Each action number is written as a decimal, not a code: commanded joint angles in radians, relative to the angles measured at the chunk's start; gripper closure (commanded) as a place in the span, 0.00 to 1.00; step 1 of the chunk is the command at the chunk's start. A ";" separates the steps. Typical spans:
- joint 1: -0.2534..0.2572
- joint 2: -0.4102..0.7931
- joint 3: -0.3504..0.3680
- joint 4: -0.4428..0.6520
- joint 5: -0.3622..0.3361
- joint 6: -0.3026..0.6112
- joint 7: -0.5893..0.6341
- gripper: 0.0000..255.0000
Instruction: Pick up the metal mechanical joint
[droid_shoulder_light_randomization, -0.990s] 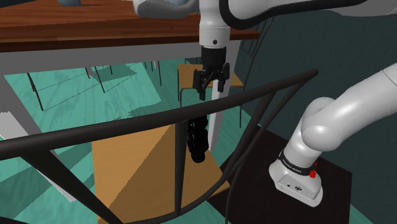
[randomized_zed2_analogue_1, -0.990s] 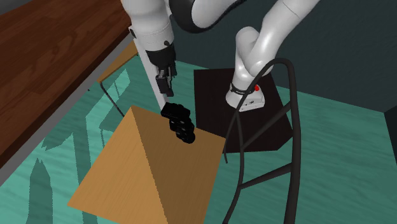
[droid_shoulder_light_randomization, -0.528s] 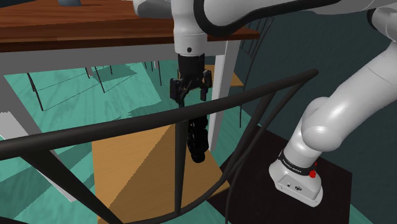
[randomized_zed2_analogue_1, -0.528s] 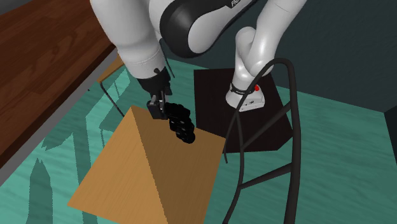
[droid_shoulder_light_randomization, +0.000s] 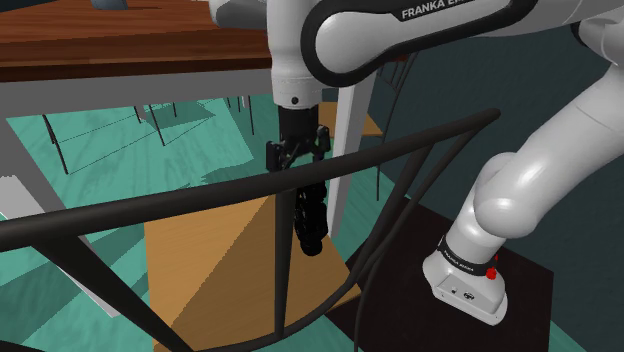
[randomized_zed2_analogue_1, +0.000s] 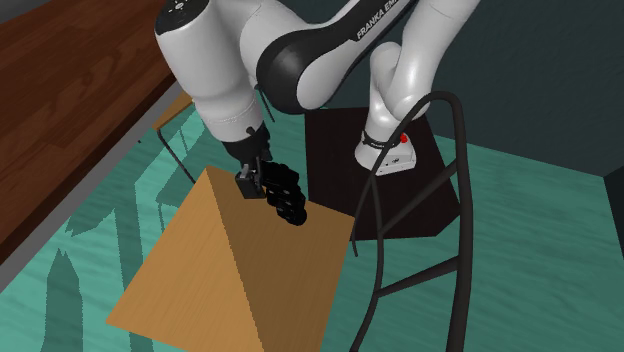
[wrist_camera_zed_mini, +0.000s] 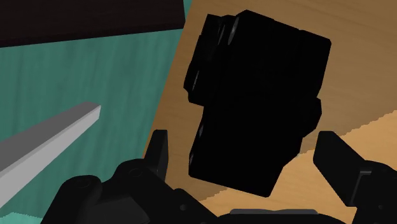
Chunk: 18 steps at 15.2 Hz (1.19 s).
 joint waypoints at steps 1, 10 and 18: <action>0.000 0.002 0.000 -0.005 0.000 0.007 -0.001 1.00; 0.000 0.001 0.001 -0.006 0.000 0.007 0.000 1.00; -0.003 -0.013 -0.013 0.089 -0.004 -0.101 0.006 1.00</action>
